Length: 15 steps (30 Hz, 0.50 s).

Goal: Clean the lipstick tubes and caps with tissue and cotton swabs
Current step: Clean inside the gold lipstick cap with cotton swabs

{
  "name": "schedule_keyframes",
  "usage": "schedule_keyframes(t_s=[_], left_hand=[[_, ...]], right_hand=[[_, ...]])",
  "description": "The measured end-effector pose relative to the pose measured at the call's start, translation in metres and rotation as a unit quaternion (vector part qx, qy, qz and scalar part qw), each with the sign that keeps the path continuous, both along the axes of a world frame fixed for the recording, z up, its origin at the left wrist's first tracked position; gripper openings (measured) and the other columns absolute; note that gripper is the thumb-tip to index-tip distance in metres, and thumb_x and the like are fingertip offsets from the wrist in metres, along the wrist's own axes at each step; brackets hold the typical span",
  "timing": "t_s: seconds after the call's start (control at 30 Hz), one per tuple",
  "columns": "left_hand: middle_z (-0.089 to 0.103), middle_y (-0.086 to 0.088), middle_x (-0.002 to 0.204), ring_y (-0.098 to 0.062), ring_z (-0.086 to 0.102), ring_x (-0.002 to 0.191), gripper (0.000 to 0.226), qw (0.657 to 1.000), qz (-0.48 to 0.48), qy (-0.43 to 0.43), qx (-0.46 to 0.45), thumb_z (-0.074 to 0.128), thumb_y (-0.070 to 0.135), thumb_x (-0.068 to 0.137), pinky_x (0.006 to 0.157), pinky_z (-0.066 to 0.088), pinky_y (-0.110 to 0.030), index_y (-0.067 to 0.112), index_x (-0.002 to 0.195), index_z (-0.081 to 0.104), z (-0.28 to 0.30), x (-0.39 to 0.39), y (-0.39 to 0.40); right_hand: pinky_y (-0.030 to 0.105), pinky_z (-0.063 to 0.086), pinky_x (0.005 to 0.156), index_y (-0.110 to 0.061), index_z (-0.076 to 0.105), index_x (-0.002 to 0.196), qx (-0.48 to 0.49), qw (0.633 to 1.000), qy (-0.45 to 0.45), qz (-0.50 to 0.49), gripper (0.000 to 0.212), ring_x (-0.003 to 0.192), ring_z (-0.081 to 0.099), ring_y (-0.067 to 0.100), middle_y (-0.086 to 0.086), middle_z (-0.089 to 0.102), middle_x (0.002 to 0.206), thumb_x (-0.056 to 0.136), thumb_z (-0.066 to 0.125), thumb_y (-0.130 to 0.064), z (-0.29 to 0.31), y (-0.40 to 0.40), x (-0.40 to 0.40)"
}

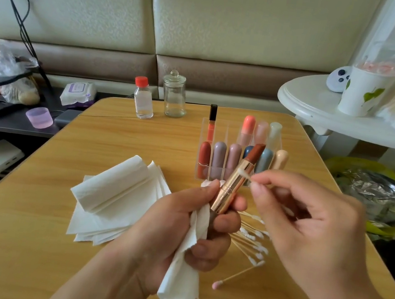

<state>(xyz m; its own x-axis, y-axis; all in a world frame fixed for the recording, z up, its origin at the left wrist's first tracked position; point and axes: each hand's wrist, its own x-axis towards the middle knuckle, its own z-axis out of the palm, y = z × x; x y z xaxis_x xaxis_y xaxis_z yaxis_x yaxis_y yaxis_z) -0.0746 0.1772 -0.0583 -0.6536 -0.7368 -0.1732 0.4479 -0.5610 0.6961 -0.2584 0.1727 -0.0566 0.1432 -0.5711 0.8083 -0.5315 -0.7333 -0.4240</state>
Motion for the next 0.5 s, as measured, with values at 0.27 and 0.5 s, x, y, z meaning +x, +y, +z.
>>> schedule_keyframes(t_s=[0.27,0.5], left_hand=[[0.038,0.001,0.064,-0.006,0.033,0.039,0.02,0.999,0.02,-0.035,-0.027,0.065,0.03,0.082,0.038,0.018,-0.015,0.019,0.083,0.049,0.0056,-0.0017,0.0043],[0.046,0.001,0.069,-0.007,0.036,0.04,0.029,1.0,0.01,-0.008,-0.005,0.047,0.036,0.092,0.038,0.02,-0.018,0.012,0.095,0.063,0.0025,-0.0013,0.0011]], right_hand=[[0.023,0.042,0.044,-0.014,0.078,0.092,0.011,1.0,0.02,-0.004,0.009,0.05,0.055,0.008,-0.01,0.062,0.064,0.09,0.07,-0.019,-0.0008,-0.0006,-0.0026],[0.023,0.043,0.043,-0.016,0.078,0.09,0.015,1.0,0.014,0.012,0.012,0.051,0.056,0.005,-0.02,0.064,0.07,0.091,0.067,-0.023,0.0011,0.0006,-0.0003]])
